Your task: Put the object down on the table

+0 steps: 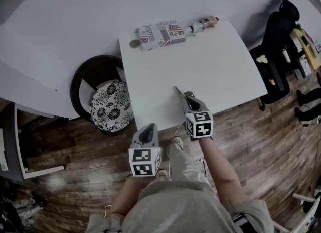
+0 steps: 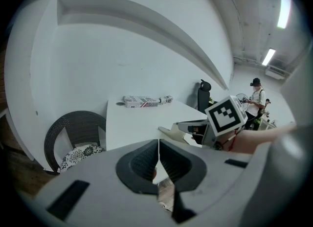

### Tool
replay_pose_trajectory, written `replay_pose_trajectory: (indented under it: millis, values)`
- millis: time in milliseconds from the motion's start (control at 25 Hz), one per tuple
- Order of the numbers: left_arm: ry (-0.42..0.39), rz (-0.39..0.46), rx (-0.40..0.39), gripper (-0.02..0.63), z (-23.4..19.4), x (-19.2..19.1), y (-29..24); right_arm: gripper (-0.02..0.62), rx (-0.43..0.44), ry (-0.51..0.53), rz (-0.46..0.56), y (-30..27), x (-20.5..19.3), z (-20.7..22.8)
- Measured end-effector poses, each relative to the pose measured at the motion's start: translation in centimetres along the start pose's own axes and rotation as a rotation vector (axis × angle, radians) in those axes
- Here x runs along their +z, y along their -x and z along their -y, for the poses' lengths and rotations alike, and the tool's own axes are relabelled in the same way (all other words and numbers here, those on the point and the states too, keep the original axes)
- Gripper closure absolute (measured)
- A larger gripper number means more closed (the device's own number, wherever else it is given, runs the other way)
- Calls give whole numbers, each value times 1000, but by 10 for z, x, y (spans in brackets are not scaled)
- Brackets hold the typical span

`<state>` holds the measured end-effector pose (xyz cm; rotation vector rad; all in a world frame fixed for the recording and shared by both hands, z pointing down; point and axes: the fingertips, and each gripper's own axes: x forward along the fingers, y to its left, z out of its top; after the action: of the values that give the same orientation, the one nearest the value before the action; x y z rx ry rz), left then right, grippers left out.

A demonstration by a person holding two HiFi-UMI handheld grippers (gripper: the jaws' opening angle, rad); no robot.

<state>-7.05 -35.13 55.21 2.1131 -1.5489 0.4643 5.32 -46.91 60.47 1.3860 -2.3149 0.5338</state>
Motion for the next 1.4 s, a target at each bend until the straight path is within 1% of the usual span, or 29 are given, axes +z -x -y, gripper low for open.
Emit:
replay_pose_trajectory:
  millis: [160,320,640,1000,1200,1400]
  values:
    - [-4,3,-4,595,1,1,-1,577,-1,11,-4,-2,0,4]
    - [-4,-1,-1,595,2,-1,0,565,-27,40,-16,-2,-2,14]
    - [-13,-1,-2,595,3,0,2,535,-65,50,-44,-8,-7,34]
    - [-20,6,7,595,2,3,7,517,-101,72,-82,-13,-16,49]
    - [-20,6,9,595,1,3,11,515,-107,80,-84,-14,-17,51]
    - [-20,17,11,595,0,2,21,515,-143,94,-80,-10,-14,50]
